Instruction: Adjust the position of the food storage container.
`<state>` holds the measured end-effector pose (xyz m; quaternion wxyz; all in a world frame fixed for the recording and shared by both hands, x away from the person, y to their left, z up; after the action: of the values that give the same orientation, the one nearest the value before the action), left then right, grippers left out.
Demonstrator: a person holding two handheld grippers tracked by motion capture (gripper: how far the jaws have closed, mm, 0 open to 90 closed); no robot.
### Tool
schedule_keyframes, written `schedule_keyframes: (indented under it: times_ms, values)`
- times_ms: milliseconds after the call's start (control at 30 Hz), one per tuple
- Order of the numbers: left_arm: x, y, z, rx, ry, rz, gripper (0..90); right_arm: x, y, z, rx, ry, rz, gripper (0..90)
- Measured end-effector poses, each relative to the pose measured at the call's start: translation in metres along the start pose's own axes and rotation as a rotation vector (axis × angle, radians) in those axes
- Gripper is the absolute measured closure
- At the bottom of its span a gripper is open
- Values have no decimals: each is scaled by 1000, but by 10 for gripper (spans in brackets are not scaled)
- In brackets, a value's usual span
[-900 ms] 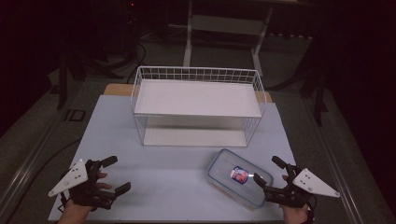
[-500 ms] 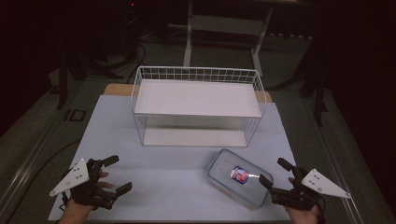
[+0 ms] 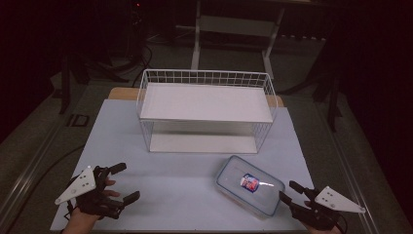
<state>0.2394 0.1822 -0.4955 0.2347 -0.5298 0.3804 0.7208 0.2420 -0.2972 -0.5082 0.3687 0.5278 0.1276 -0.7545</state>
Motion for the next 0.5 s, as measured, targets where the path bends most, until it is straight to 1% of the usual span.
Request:
schedule_keyframes:
  times_ms: [33,67,133,200,267,300,333,400,433,467,500]
  values:
    - [0,0,0,-1,1,1,3,7,1,3,4,-21,3,591]
    - [0,0,0,0,1,1,3,10,1,4,-1,-28,2,622]
    - [0,0,0,0,-1,0,3,18,1,7,0,-53,2,711]
    - [0,0,-1,2,-2,0,3,25,1,8,-8,-77,-7,795]
    - [0,0,0,2,-2,-1,3,32,2,8,-12,-96,-23,854]
    - [0,0,0,2,-2,-1,3,32,2,8,-12,-96,-23,854]
    - [0,1,-1,4,-1,0,3,38,3,7,-18,-116,-32,895]
    - [0,1,-1,8,-4,-1,3,44,2,5,-25,-130,-35,895]
    - [0,1,-1,8,-4,-1,3,46,2,3,-29,-138,-45,896]
    - [1,1,-2,8,-7,-2,3,46,2,3,-29,-138,-45,896]
    - [1,1,-2,8,-7,-2,3,49,2,-1,-31,-146,-54,897]
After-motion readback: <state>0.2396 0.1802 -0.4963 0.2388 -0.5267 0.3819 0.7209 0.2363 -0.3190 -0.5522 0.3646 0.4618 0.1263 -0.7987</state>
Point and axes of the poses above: each handheld gripper's, and its own axes: z roughly backward along the jaws, x roughly out of its underside, y roughly to its right, the point moved 8 cm from there along -z, roughly forward along the jaws, and after that the axes turned 12 degrees about z, right-handed, at the moved point
